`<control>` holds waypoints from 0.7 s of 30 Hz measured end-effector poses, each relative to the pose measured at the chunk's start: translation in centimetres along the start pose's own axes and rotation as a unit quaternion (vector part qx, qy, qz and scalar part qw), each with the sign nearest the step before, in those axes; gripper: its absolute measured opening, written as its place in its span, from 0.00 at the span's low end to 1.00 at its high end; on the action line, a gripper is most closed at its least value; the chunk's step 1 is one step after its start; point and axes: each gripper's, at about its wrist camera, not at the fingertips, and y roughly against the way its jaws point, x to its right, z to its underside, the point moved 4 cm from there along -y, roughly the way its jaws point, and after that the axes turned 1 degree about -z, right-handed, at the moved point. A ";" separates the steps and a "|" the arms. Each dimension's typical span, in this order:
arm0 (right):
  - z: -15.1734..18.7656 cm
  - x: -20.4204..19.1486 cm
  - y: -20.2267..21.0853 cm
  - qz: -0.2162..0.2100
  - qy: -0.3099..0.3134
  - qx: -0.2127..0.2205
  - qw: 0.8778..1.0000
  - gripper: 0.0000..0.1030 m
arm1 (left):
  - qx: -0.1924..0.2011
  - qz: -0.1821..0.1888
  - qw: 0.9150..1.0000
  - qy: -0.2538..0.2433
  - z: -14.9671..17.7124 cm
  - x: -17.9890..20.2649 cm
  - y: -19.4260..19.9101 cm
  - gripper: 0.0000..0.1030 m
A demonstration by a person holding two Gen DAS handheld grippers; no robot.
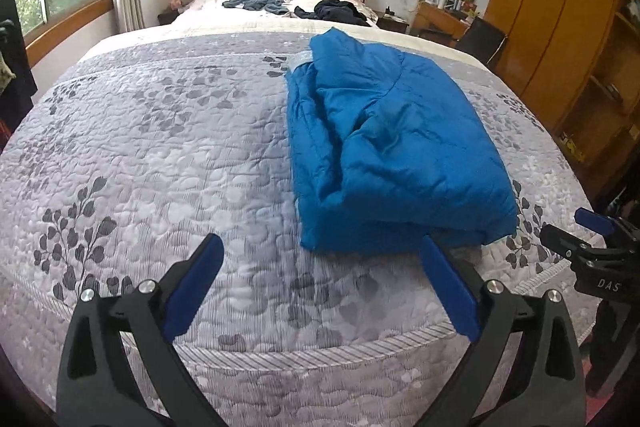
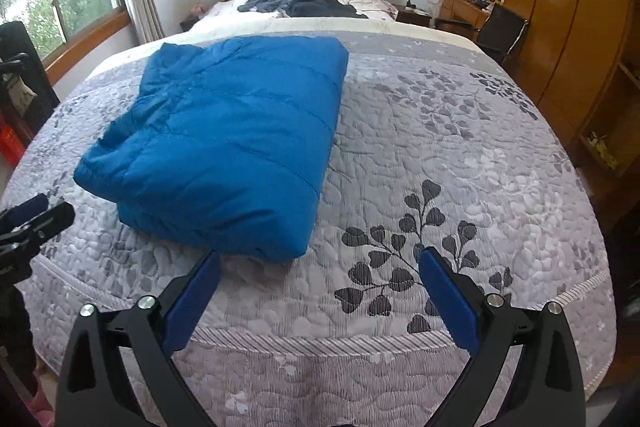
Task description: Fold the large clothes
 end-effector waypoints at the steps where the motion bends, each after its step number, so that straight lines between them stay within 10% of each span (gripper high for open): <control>1: 0.1 -0.1 0.0 0.001 -0.001 0.001 1.000 0.96 | 0.000 -0.002 1.000 0.001 0.1 -0.1 0.0 0.95; 21: 0.6 0.5 -0.3 0.015 -0.014 0.002 1.000 0.96 | 0.001 -0.013 1.000 -0.016 0.8 0.5 0.1 0.95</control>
